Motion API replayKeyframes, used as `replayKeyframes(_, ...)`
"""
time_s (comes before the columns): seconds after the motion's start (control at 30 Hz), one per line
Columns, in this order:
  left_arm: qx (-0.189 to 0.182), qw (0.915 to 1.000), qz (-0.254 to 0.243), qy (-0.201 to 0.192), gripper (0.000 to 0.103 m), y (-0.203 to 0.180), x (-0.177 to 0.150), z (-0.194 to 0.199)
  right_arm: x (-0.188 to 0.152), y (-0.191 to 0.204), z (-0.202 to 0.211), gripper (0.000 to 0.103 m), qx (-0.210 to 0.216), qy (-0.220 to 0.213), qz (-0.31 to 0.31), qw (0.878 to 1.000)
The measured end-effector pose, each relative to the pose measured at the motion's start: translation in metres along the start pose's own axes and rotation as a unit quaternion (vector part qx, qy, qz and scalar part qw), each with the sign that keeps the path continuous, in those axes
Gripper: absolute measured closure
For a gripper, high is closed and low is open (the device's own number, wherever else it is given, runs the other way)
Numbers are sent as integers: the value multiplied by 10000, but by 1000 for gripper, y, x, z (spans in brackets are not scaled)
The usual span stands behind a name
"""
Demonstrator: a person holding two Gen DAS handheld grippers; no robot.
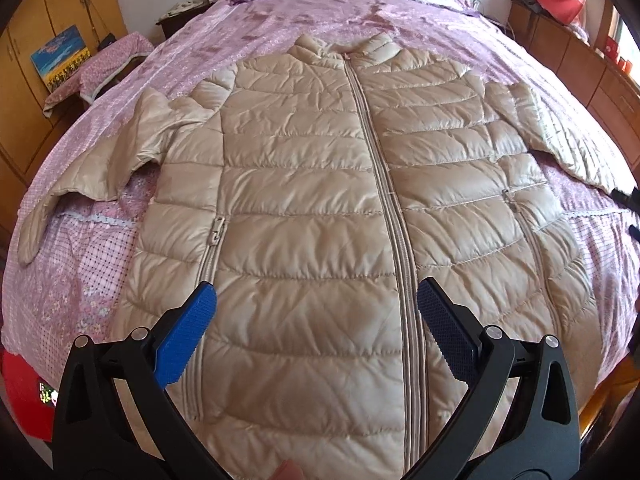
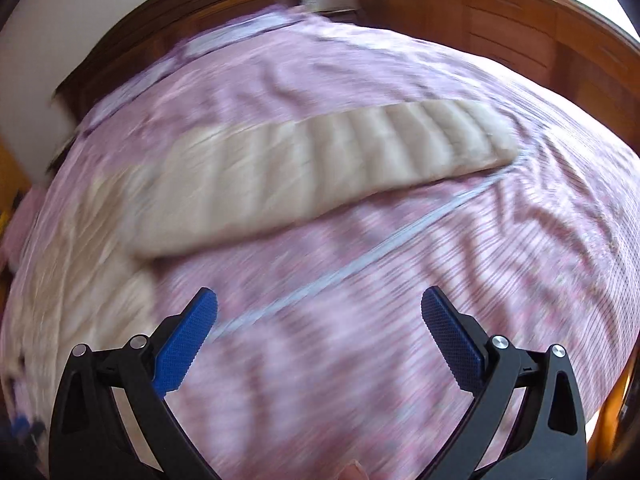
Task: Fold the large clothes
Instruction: 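Move the right gripper to the jacket sleeve cuff and grasp it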
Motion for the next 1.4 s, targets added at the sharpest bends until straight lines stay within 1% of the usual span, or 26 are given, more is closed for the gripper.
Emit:
replayKeyframes(0.07, 46, 10000, 7, 87, 3, -3, -1, -7, 15, -30, -8, 5, -154, -82, -215, 9996)
replayKeyframes(0.2, 66, 9998, -28, 192, 3, -10, -5, -16, 34, -79, -25, 5, -483, -114, -506, 9975)
replayKeyframes(0.37, 72, 9996, -98, 268, 3, -18, -10, -23, 44, -114, -43, 5, -692, -26, -755, 9947)
replayKeyframes(0.43, 84, 9995, -114, 299, 3, -18, -11, -26, 49, -121, -50, 5, -718, 1, -764, 9945)
replayKeyframes(0.6, 88, 9991, -86, 415, 3, -18, -17, -34, 56, -119, -72, 5, -802, 169, -551, 9951)
replayKeyframes(0.77, 136, 9989, -174, 424, 3, -18, -19, -40, 51, -116, -101, 5, -691, 414, -610, 9949)
replayKeyframes(0.87, 168, 9987, -235, 430, 3, -19, -21, -44, 47, -116, -103, 6, -788, 389, -605, 9943)
replayKeyframes(0.9, 180, 9986, -246, 430, 3, -19, -22, -45, 47, -116, -103, 10, -788, 389, -605, 9943)
replayKeyframes(0.93, 193, 9986, -255, 427, 3, -19, -22, -46, 48, -116, -103, 18, -864, 362, -539, 9941)
replayKeyframes(0.97, 212, 9985, -273, 424, 3, -19, -23, -48, 49, -115, -103, 24, -907, 344, -484, 9941)
replayKeyframes(1.0, 228, 9984, -293, 424, 3, -20, -23, -49, 49, -112, -102, 37, -908, 309, -425, 9945)
replayKeyframes(1.03, 236, 9983, -306, 432, 3, -20, -24, -50, 52, -106, -102, 50, -815, 267, -388, 9956)
replayKeyframes(1.07, 232, 9983, -304, 440, 3, -19, -24, -51, 53, -101, -99, 54, -763, 225, -353, 9962)
replayKeyframes(1.13, 214, 9982, -279, 478, 3, -19, -25, -53, 56, -93, -94, 73, -715, 160, -257, 9970)
replayKeyframes(1.23, 178, 9982, -260, 519, 3, -18, -25, -55, 57, -80, -85, 86, -505, 97, -246, 9984)
replayKeyframes(1.3, 146, 9982, -254, 515, 3, -18, -25, -56, 56, -73, -79, 88, -302, 85, -306, 9990)
replayKeyframes(1.4, 127, 9985, -258, 467, 3, -18, -25, -56, 55, -63, -64, 91, -105, 11, -330, 9994)
Point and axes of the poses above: each gripper's, at about its wrist camera, not at the fingertips, and z roughly against the way its jaws point, y to its left, x to its top, the point moved 10 cm from there along -z, roughly the way its jaws point, and after that the axes turned 15 degrees about z, right-handed, at the moved point
